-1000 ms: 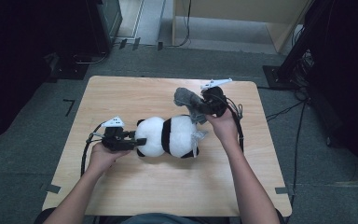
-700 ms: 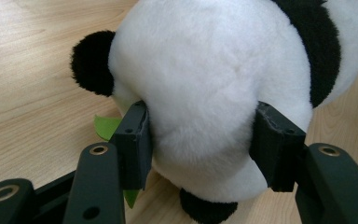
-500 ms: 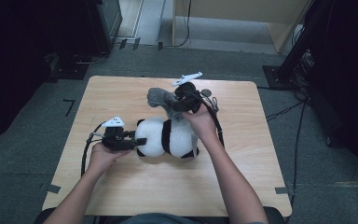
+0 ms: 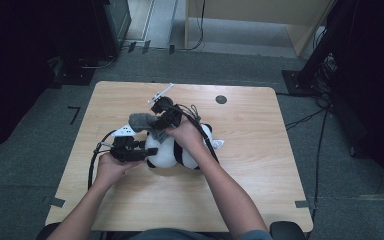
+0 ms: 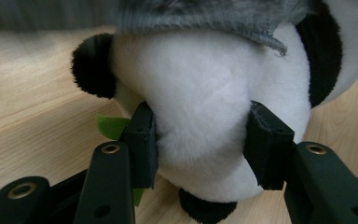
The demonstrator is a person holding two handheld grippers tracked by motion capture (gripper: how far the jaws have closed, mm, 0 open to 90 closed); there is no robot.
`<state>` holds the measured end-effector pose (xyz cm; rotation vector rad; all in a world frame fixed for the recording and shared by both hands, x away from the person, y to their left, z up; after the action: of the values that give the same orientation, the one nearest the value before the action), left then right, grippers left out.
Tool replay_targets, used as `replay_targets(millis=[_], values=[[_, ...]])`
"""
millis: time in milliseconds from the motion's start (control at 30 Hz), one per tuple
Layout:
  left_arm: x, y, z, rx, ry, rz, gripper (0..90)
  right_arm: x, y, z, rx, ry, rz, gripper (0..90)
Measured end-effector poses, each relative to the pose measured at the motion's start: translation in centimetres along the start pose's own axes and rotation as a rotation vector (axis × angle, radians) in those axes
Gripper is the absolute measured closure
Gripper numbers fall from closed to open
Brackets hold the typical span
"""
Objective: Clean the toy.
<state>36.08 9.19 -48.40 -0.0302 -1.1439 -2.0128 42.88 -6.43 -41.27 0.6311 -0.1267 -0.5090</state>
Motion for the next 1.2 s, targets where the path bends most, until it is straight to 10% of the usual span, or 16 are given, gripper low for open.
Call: replay_targets(millis=[500,833,1200], values=[[-0.1,0.2,-0.1,0.002,0.000,0.024,52.6,4.1,-2.4,1.1,-0.061,-0.090,-0.093,76.2],[-0.2,0.2,-0.1,0.005,-0.005,0.031,52.6,9.1,-7.2,3.5,-0.047,-0.109,-0.287,76.4],[-0.3,0.2,-0.1,0.007,-0.007,0.037,52.4,11.3,-11.1,4.2,-0.053,-0.150,-0.385,76.5]])
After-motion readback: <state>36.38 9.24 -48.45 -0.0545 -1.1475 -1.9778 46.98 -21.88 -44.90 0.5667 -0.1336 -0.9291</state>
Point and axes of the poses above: each handheld gripper's, and its own axes: z roughly backward along the jaws, y roughly out of its top, x roughly to its right, the point moved 2 cm from there along -z, roughly forward along the jaws, and after that the axes turned 7 degrees about z, right-handed, at the moved point
